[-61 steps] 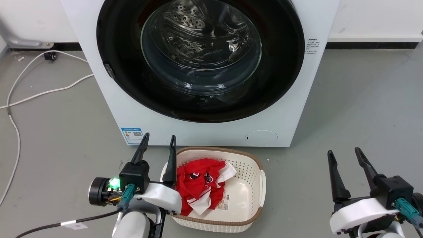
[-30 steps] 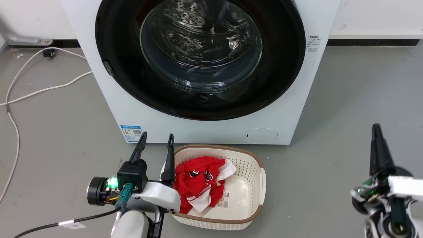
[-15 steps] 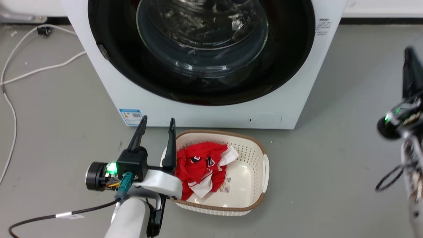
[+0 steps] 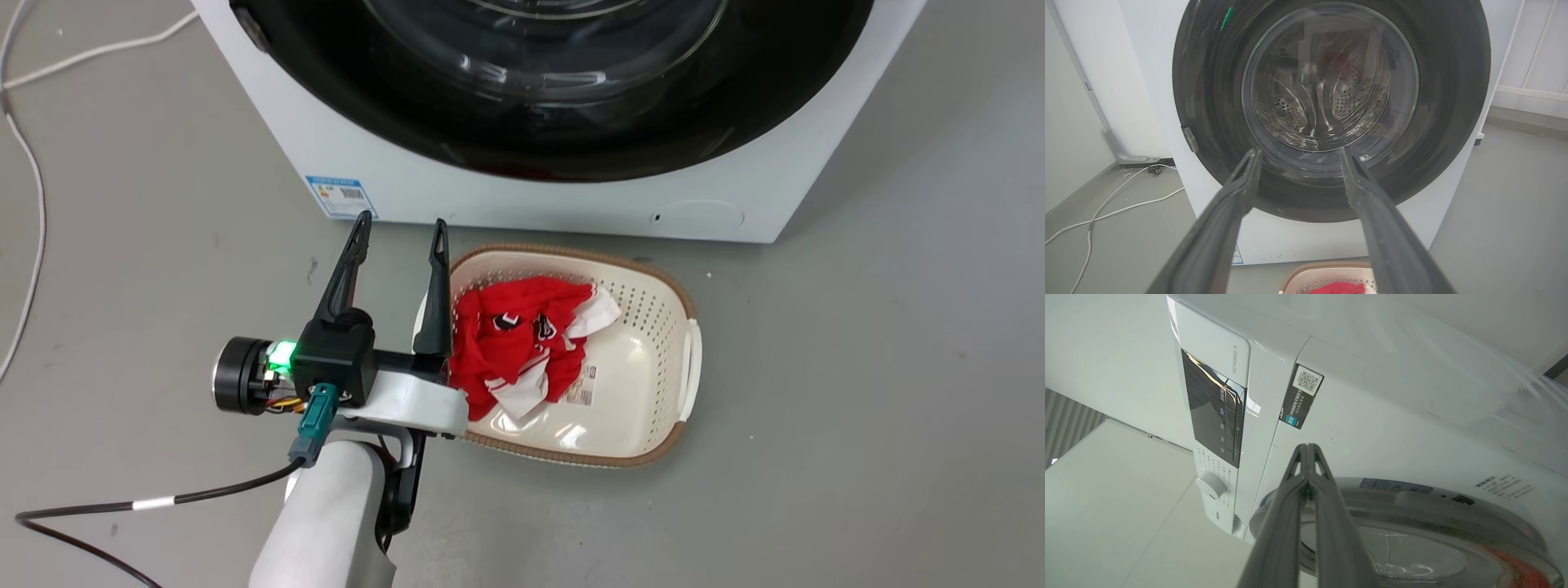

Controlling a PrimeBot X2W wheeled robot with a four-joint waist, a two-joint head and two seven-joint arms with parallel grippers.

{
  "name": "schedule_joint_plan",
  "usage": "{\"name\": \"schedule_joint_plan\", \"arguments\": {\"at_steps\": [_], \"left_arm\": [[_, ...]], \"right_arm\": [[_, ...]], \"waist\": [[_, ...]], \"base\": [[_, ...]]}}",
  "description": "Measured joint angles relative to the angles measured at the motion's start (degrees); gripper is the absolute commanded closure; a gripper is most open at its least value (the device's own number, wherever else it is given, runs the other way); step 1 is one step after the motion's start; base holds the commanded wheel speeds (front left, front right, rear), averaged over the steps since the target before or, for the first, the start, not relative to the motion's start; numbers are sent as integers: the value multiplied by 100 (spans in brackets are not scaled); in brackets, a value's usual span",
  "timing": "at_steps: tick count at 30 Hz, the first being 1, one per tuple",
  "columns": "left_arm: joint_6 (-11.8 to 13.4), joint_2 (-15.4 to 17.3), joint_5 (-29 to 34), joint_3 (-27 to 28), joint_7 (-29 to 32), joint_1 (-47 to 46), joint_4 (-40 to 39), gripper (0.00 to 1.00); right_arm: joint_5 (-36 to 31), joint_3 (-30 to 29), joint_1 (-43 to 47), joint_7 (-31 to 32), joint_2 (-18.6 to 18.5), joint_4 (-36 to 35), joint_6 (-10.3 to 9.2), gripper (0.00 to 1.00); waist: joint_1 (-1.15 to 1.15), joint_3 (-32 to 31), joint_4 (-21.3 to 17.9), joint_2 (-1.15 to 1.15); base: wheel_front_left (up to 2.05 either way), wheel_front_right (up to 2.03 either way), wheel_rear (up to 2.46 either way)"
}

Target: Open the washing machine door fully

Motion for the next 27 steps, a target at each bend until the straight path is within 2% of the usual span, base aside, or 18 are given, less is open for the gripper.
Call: {"name": "schedule_joint_plan", "arguments": {"at_steps": [6,12,19,27], "left_arm": [[82,0,-7,-76,0,-133,-109,0],[137,0,-4,-122,0,-252,-183,0],[193,0,1,-171,0,-369,-267,0],[271,0,-13,-245,0,-505,-335,0]], "right_arm": [[-552,787,-1022,793,-57,705,0,100],[-985,1300,-1678,1332,71,1199,0,100],[-1294,1586,-2074,1642,235,1470,0,100],[-1450,1658,-2368,1761,302,1653,0,100]], "waist": [[0,323,82,0],[0,589,115,0],[0,870,134,0],[0,1149,160,0]], "base": [[0,0,0],[0,0,0],[0,0,0],[0,0,0]]}}
